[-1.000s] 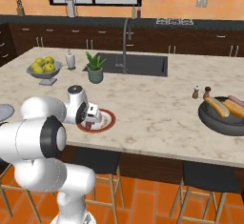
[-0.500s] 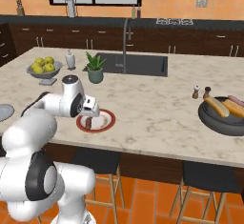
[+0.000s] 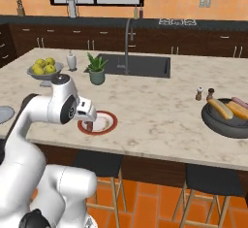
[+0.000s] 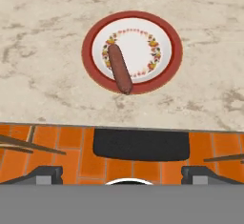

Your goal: Place one bun and one sausage from the bowl on each plate.

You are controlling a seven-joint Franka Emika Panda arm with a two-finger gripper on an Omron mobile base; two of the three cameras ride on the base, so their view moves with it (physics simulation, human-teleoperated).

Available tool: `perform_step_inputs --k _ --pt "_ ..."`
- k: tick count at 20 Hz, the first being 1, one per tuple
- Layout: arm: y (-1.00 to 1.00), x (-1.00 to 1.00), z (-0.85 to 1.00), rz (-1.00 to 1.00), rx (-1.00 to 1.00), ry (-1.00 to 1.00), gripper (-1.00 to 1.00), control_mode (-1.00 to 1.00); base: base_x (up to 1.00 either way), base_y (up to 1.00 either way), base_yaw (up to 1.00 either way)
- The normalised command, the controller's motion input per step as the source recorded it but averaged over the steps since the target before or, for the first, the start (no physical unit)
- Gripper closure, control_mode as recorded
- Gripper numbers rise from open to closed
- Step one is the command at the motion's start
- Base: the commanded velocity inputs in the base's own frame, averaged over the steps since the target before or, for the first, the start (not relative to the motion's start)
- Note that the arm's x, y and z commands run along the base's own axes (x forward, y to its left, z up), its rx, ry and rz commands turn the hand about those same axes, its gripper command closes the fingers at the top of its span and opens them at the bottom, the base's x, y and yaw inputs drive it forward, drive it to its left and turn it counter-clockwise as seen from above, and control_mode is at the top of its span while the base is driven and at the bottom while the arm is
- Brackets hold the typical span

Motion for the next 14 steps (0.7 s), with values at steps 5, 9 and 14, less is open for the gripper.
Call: perform_step_inputs --k 5,9,14 --pt "-0.02 -0.4 0.64 0.0 0.0 -0.06 -1.0 -1.0 0.0 0.0 0.0" --pt "-0.05 -0.28 0.09 0.0 0.01 -0.12 -1.0 -1.0 0.0 0.0 0.0" --pt "0.0 0.0 0.0 0.0 0.0 0.0 -1.0 1.0 0.0 0.0 0.0"
